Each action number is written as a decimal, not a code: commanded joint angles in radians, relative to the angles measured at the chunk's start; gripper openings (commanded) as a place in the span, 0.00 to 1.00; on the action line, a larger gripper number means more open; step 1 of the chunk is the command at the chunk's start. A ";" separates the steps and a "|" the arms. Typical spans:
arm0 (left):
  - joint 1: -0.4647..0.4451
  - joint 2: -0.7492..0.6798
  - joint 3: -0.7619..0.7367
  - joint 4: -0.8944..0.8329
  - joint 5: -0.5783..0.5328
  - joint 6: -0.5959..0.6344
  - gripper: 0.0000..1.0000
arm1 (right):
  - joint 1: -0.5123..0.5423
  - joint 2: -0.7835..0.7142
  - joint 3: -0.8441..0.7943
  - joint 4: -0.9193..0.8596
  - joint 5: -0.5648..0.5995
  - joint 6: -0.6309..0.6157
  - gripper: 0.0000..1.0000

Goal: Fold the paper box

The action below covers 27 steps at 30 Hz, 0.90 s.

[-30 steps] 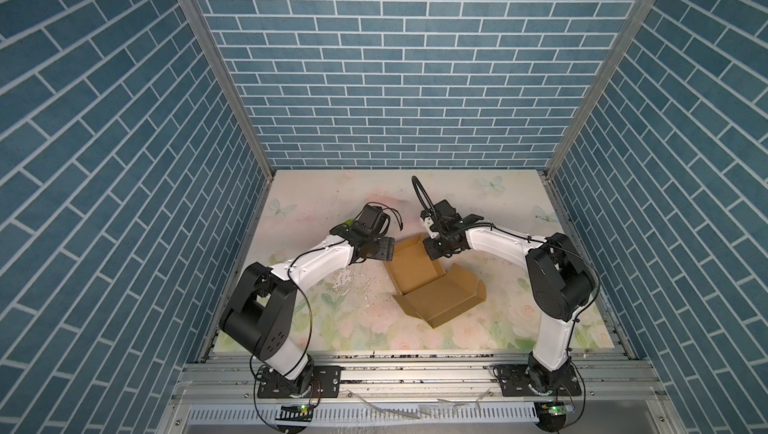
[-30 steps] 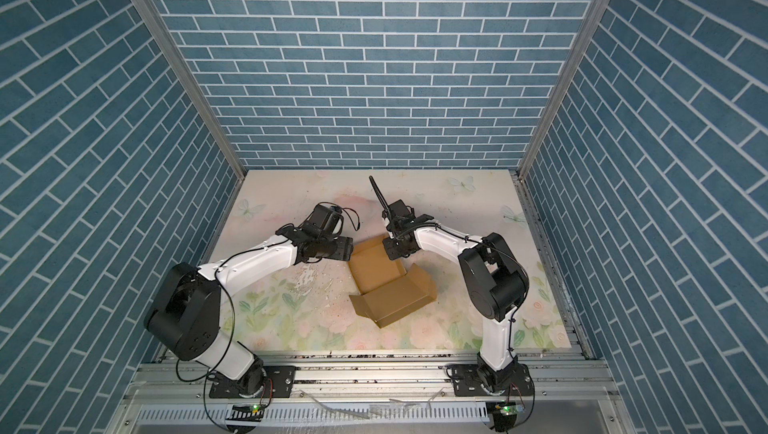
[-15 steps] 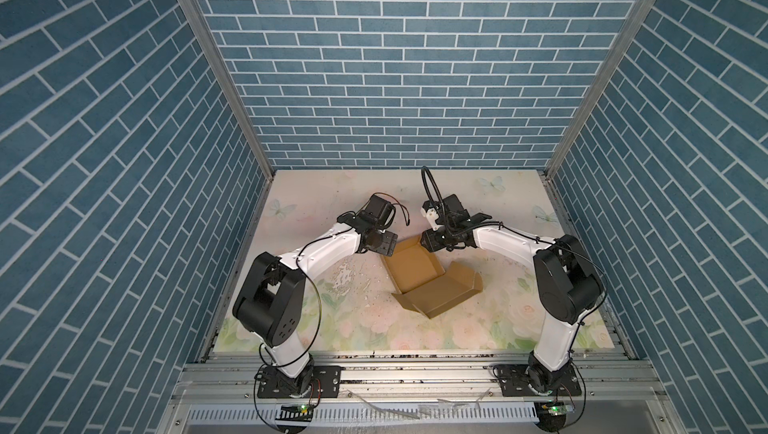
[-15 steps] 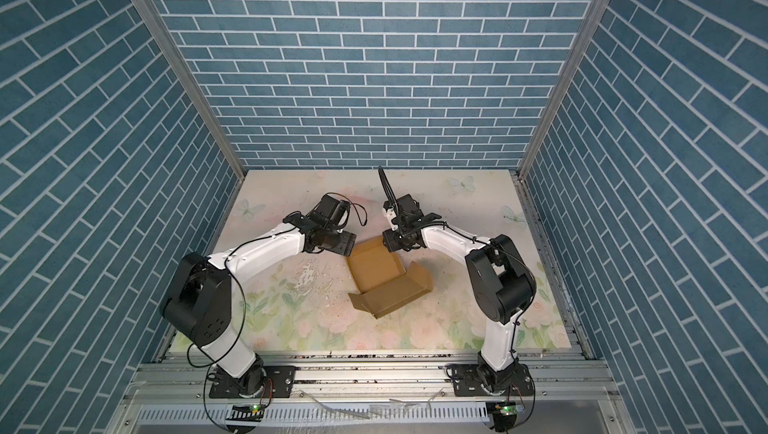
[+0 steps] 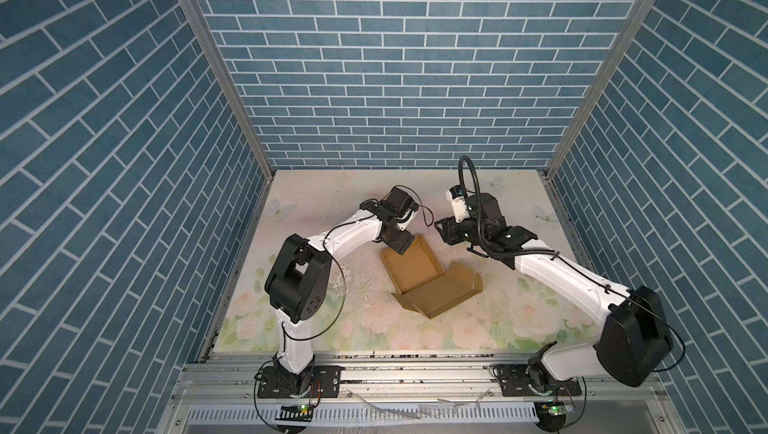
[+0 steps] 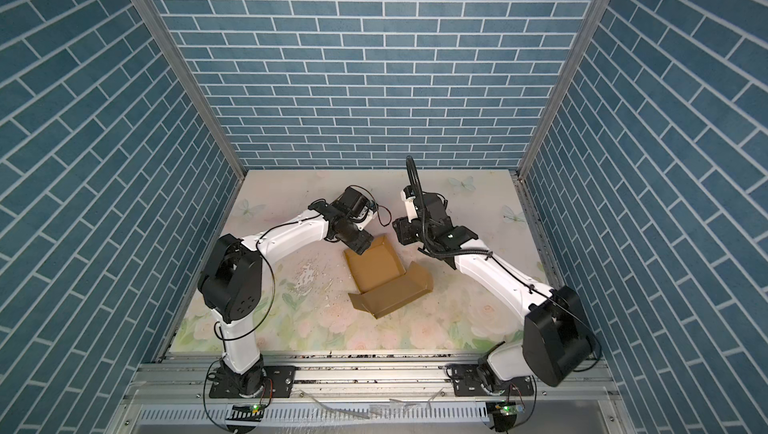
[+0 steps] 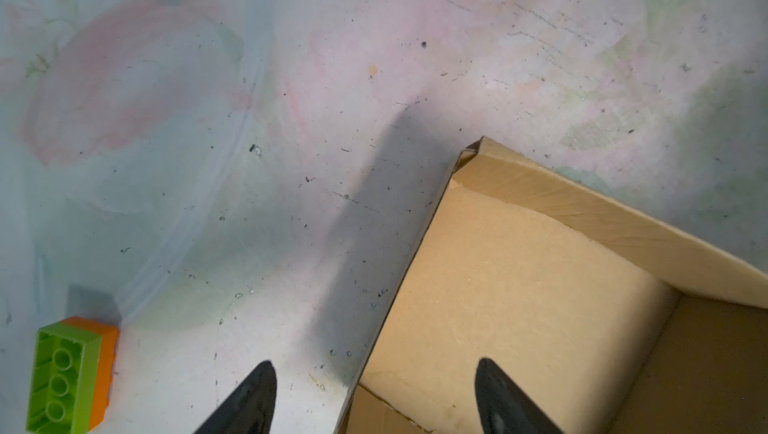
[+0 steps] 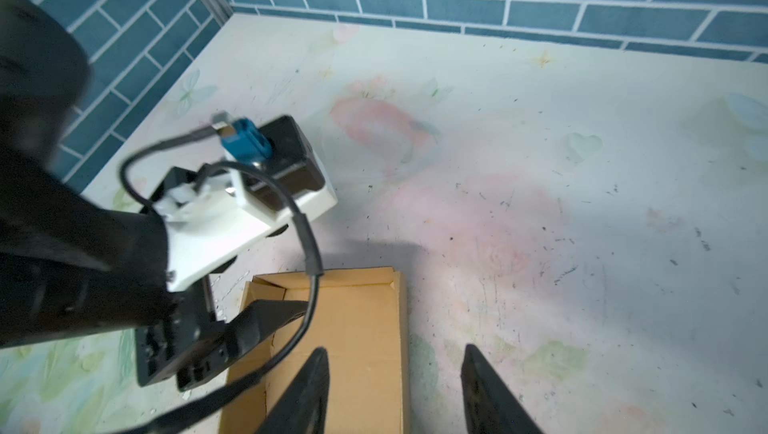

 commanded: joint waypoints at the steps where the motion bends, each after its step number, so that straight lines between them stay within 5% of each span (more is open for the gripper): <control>1: 0.000 0.046 0.035 -0.052 -0.006 0.063 0.76 | -0.006 -0.062 -0.040 0.018 0.062 0.066 0.52; 6: -0.003 0.089 0.042 -0.045 -0.012 0.081 0.69 | -0.008 -0.128 -0.077 -0.003 0.084 0.082 0.52; 18: -0.007 0.088 -0.001 0.032 -0.026 0.018 0.26 | -0.017 -0.157 -0.058 -0.070 0.136 0.090 0.50; 27: 0.000 0.077 -0.038 0.054 -0.060 -0.067 0.18 | -0.044 -0.198 -0.033 -0.119 0.181 0.089 0.50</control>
